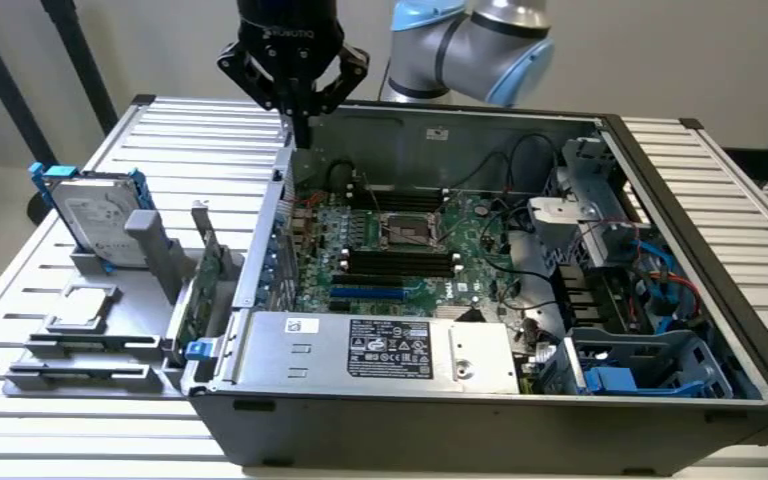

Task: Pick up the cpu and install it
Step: 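Reach for the cpu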

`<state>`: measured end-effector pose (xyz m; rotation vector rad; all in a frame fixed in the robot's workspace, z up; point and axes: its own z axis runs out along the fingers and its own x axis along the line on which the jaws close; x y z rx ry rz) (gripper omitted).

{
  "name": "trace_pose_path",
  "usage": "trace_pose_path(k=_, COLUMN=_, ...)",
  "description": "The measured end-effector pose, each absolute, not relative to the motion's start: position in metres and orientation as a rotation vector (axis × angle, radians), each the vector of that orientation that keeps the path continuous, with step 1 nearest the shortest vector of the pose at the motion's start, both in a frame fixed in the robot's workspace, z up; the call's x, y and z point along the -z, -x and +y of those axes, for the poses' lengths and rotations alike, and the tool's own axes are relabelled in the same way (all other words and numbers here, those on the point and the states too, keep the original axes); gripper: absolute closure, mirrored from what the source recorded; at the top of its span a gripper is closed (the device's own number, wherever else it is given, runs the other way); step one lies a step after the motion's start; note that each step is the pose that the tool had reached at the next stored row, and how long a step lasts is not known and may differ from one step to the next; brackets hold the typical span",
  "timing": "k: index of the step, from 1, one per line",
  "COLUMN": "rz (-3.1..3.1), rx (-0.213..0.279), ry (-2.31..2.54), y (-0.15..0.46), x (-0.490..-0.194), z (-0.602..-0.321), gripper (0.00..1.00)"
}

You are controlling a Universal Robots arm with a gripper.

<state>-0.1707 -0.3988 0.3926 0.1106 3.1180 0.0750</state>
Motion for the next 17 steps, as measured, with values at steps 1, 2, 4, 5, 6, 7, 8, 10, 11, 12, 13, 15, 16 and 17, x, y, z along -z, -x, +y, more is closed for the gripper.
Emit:
trace_pose_path(k=1, rz=3.118, rx=-0.075, ry=-0.11, y=0.175, x=-0.393, z=-0.399, gripper=0.89)
trace_pose_path(k=2, rz=3.118, rx=-0.075, ry=-0.11, y=0.18, x=-0.393, z=-0.399, gripper=0.89)
trace_pose_path(k=4, rz=3.118, rx=-0.075, ry=-0.111, y=0.189, x=-0.393, z=-0.399, gripper=0.89)
trace_pose_path(k=5, rz=3.118, rx=-0.075, ry=-0.11, y=0.193, x=-0.393, z=-0.399, gripper=0.89)
trace_pose_path(k=6, rz=3.118, rx=-0.075, ry=-0.11, y=0.198, x=-0.393, z=-0.399, gripper=0.89)
trace_pose_path(k=7, rz=3.118, rx=-0.075, ry=-0.11, y=0.203, x=-0.393, z=-0.399, gripper=0.89)
trace_pose_path(k=8, rz=3.118, rx=-0.075, ry=-0.111, y=0.207, x=-0.393, z=-0.399, gripper=0.89)
trace_pose_path(k=10, rz=3.118, rx=-0.075, ry=-0.11, y=0.216, x=-0.393, z=-0.399, gripper=0.89)
trace_pose_path(k=11, rz=3.118, rx=-0.075, ry=-0.11, y=0.221, x=-0.393, z=-0.399, gripper=0.89)
trace_pose_path(k=12, rz=3.118, rx=-0.074, ry=-0.111, y=0.225, x=-0.393, z=-0.399, gripper=0.89)
trace_pose_path(k=13, rz=3.118, rx=-0.074, ry=-0.11, y=0.23, x=-0.393, z=-0.399, gripper=0.89)
trace_pose_path(k=15, rz=3.118, rx=-0.074, ry=-0.11, y=0.239, x=-0.393, z=-0.399, gripper=0.89)
trace_pose_path(k=16, rz=3.118, rx=-0.074, ry=-0.11, y=0.243, x=-0.393, z=-0.399, gripper=0.89)
trace_pose_path(k=17, rz=3.118, rx=-0.073, ry=-0.111, y=0.248, x=-0.393, z=-0.399, gripper=0.89)
